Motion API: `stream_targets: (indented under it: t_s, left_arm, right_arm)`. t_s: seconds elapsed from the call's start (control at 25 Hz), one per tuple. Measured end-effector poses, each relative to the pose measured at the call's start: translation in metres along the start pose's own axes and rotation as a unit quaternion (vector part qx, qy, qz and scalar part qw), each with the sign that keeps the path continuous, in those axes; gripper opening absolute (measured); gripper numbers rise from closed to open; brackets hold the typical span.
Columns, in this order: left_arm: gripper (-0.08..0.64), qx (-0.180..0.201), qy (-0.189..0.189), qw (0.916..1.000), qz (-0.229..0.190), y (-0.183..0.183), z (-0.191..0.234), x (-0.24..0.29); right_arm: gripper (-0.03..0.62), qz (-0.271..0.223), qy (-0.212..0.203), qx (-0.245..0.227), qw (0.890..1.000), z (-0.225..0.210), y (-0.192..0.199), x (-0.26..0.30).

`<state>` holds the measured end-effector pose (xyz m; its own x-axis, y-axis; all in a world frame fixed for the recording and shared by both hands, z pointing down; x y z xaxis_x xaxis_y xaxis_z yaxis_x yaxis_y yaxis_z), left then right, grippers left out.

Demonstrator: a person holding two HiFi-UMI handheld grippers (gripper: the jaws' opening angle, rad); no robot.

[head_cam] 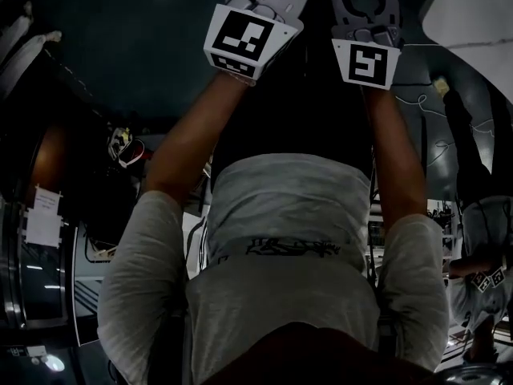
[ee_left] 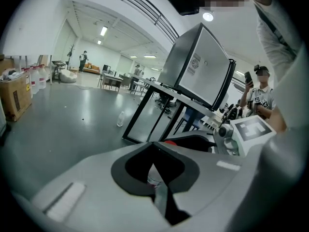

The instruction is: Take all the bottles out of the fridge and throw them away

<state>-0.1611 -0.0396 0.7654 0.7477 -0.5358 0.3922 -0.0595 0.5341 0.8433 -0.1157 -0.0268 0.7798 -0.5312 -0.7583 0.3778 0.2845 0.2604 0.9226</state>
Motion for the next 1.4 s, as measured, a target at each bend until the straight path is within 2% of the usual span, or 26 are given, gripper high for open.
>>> stream_targets:
  t_s: [0.36, 0.64, 0.88, 1.2, 1.4]
  left_arm:
    - [0.009, -0.002, 0.003, 1.0, 0.006, 0.001, 0.002, 0.002]
    - [0.009, -0.009, 0.0, 1.0, -0.002, -0.023, -0.008, -0.007]
    - [0.009, -0.009, -0.011, 0.9996, -0.022, -0.062, -0.021, -0.032]
    - [0.009, 0.002, -0.017, 0.9981, -0.059, -0.125, -0.032, -0.052]
    - [0.009, 0.005, -0.016, 0.9976, -0.067, -0.158, -0.041, -0.067]
  right_arm:
    - [0.156, 0.002, 0.006, 0.007, 1.0, -0.007, -0.001, 0.006]
    - [0.156, -0.022, 0.011, 0.029, 0.999, -0.01, -0.042, -0.005]
    - [0.153, -0.041, 0.02, 0.053, 0.998, -0.009, -0.092, -0.027]
    - [0.109, -0.056, 0.02, 0.063, 0.996, -0.033, -0.154, -0.044]
    - [0.078, -0.079, 0.012, 0.074, 0.994, -0.043, -0.198, -0.055]
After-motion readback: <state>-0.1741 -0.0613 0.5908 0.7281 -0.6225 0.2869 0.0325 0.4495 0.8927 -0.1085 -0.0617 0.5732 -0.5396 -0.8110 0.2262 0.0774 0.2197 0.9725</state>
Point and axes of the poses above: the fingertips, and each gripper's own axes: x forward along the fingers, z to its left, y out of its underside, the point moved 2 cm from there along -x, backward along the fingers, and after that the axes turned 9 degrees about -z, right-handed, at the moved point
